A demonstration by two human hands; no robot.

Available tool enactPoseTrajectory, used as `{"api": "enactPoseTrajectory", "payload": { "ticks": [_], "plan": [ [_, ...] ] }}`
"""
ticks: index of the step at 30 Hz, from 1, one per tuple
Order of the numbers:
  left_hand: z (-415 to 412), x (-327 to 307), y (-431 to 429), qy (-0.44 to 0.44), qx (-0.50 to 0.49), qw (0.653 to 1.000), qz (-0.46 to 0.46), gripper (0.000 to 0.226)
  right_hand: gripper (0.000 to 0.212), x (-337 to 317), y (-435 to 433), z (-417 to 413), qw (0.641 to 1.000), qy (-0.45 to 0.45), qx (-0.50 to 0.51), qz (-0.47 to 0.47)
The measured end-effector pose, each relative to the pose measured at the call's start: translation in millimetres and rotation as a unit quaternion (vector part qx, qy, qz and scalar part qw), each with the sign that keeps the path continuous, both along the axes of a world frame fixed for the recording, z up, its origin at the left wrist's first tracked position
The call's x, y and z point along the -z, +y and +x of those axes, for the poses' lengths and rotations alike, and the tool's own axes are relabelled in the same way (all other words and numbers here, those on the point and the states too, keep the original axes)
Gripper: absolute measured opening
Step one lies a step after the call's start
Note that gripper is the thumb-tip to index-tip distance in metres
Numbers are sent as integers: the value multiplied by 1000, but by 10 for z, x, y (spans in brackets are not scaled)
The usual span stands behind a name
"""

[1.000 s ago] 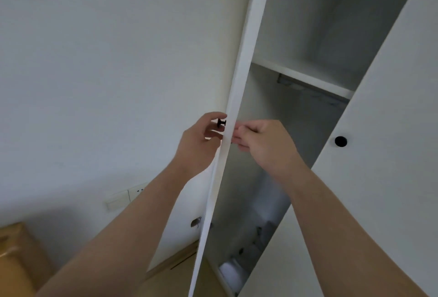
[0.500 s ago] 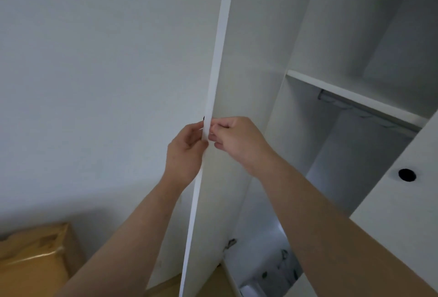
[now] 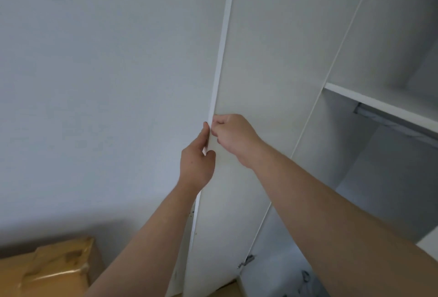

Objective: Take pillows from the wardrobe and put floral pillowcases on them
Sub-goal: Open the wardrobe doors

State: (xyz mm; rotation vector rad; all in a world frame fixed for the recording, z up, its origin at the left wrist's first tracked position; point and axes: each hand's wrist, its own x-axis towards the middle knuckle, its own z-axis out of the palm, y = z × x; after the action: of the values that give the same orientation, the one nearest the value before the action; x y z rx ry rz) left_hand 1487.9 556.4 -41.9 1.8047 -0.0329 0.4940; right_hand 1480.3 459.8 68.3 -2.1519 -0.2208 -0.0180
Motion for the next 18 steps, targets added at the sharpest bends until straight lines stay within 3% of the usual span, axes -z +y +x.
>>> {"api": "enactPoseTrajectory", "payload": {
  "ticks": [14, 18],
  "plan": [
    [168, 33, 66, 44, -4, 991, 129, 98, 29, 19, 127, 215, 999, -9, -40, -20],
    [-108, 99, -217, -52, -34, 982, 178, 93, 43, 10, -179, 52, 998, -35, -38, -47]
  ]
}}
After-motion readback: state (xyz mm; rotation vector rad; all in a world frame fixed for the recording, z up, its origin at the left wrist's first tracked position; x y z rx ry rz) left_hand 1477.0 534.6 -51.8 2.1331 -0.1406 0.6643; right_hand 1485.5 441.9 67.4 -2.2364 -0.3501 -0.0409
